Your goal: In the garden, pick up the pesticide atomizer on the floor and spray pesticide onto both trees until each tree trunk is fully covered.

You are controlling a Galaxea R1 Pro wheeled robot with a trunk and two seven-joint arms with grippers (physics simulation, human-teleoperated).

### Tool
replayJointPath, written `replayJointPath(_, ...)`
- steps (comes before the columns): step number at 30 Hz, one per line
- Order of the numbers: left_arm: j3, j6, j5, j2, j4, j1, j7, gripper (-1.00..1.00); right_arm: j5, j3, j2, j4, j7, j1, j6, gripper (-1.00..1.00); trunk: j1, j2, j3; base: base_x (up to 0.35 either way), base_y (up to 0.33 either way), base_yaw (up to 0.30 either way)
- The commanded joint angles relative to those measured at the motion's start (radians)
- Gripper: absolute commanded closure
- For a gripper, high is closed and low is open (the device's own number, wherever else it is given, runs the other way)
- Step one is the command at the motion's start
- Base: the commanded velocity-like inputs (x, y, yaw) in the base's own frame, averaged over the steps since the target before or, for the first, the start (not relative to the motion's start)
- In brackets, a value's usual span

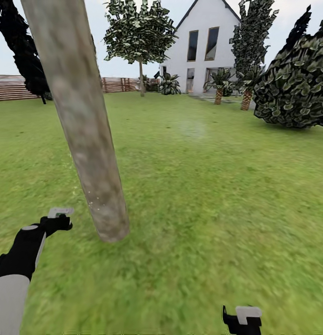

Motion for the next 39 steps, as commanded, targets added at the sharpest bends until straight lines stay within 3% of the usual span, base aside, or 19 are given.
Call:
replayJointPath(1,0.000,0.009,0.000,-0.001,-0.014,-0.001,0.000,1.00,0.000,-0.001,0.000,0.000,-0.001,0.000,0.000,-1.00,0.000,0.000,0.000,-0.092,-0.267,0.001)
replayJointPath(9,-0.002,0.019,-0.001,-0.006,-0.038,-0.002,-0.001,1.00,0.000,0.000,0.000,0.000,0.000,0.000,0.000,-1.00,0.000,0.000,0.000,-0.182,-0.226,0.000)
replayJointPath(11,-0.030,0.030,-0.002,-0.007,-0.039,-0.003,0.000,1.00,0.000,0.000,0.000,0.000,0.000,0.000,0.000,-1.00,0.000,0.000,0.000,-0.021,-0.268,0.000)
replayJointPath(13,-0.061,0.096,-0.001,-0.007,-0.045,-0.013,0.004,1.00,0.000,0.000,0.000,0.000,0.000,0.000,0.001,-1.00,0.000,0.000,0.000,0.014,-0.272,0.058)
replayJointPath(18,-0.074,0.177,0.004,-0.008,-0.057,-0.070,-0.004,1.00,0.000,0.000,0.001,0.000,0.000,0.000,0.002,-1.00,0.000,0.000,0.000,0.090,-0.273,0.229)
replayJointPath(22,-0.075,0.197,0.006,-0.010,-0.132,-0.072,-0.005,1.00,0.000,0.000,0.001,0.000,0.000,0.000,0.002,-1.00,0.000,0.000,0.000,-0.120,-0.246,0.235)
replayJointPath(24,-0.106,0.204,0.006,-0.009,-0.152,-0.072,-0.005,1.00,0.000,0.000,0.000,0.000,0.000,0.000,0.002,-1.00,0.000,0.000,0.000,-0.212,-0.211,0.038)
replayJointPath(27,-0.119,0.216,0.008,-0.013,-0.186,-0.075,-0.005,1.00,0.000,0.000,0.000,0.000,0.000,0.000,0.002,-1.00,0.000,0.000,0.000,-0.110,-0.187,0.007)
replayJointPath(30,-0.128,0.255,0.008,-0.026,-0.192,-0.126,-0.006,1.00,0.000,0.000,0.000,0.000,0.000,0.000,0.002,-1.00,0.000,0.000,0.000,-0.009,-0.023,0.001)
replayJointPath(32,-0.136,0.348,0.008,-0.019,-0.183,-0.198,-0.010,1.00,0.000,0.000,0.000,0.000,0.000,0.000,0.002,-1.00,0.000,0.000,0.000,-0.001,-0.003,0.000)
replayJointPath(34,-0.140,0.403,0.002,-0.010,-0.189,-0.260,-0.070,1.00,0.000,0.000,0.000,0.000,0.000,0.000,0.002,-1.00,0.000,0.000,0.000,0.000,0.000,0.000)
replayJointPath(39,-0.143,0.408,0.000,-0.005,-0.199,-0.249,-0.114,1.00,0.000,0.000,0.000,0.000,0.000,0.000,0.002,-1.00,0.000,0.000,0.000,0.000,-0.073,0.000)
